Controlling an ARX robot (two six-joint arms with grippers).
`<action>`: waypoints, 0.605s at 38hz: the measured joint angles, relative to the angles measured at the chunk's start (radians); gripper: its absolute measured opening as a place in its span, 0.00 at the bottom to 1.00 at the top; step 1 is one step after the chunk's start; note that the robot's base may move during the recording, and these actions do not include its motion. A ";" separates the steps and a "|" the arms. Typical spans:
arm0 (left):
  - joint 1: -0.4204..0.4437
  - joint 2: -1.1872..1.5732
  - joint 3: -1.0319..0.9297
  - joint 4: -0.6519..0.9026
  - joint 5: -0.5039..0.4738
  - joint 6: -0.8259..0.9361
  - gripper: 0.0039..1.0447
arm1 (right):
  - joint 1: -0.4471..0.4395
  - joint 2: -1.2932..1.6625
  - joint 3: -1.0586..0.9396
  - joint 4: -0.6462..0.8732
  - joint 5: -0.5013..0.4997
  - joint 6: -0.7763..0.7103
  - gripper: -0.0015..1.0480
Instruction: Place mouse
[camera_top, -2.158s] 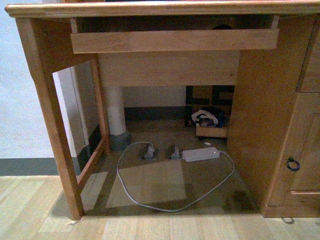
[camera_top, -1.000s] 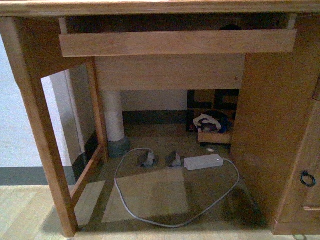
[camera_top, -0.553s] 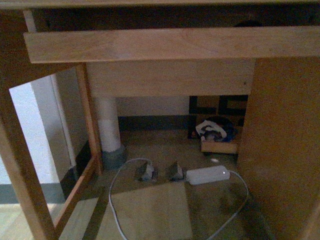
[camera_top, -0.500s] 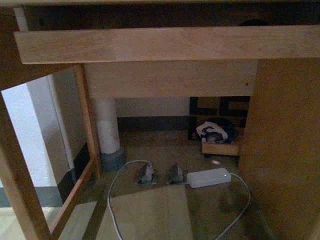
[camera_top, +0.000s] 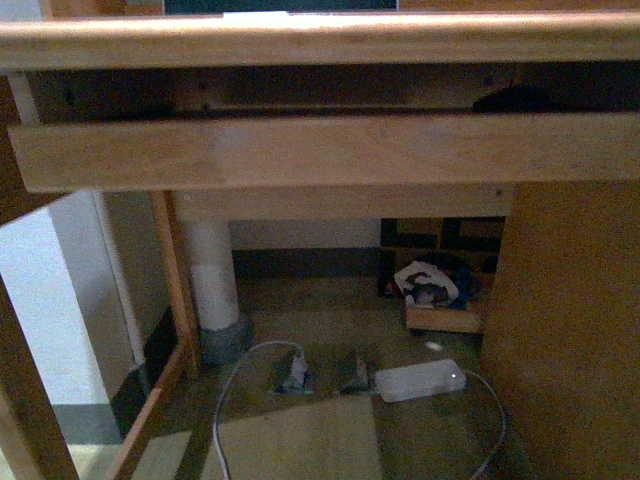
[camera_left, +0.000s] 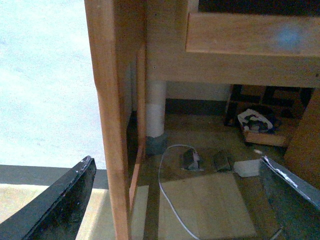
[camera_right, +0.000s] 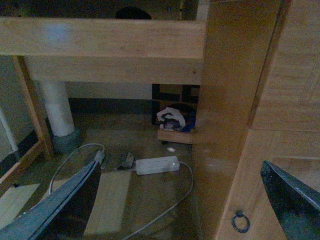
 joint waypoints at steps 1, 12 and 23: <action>0.000 0.001 0.000 -0.002 -0.004 -0.002 0.94 | 0.000 0.000 0.000 0.001 0.001 0.000 0.94; 0.001 0.000 0.000 0.001 -0.003 0.000 0.94 | 0.000 0.000 0.000 0.002 -0.001 -0.002 0.94; 0.000 0.000 0.000 0.002 -0.003 0.000 0.94 | 0.000 0.000 0.000 0.003 0.000 -0.001 0.94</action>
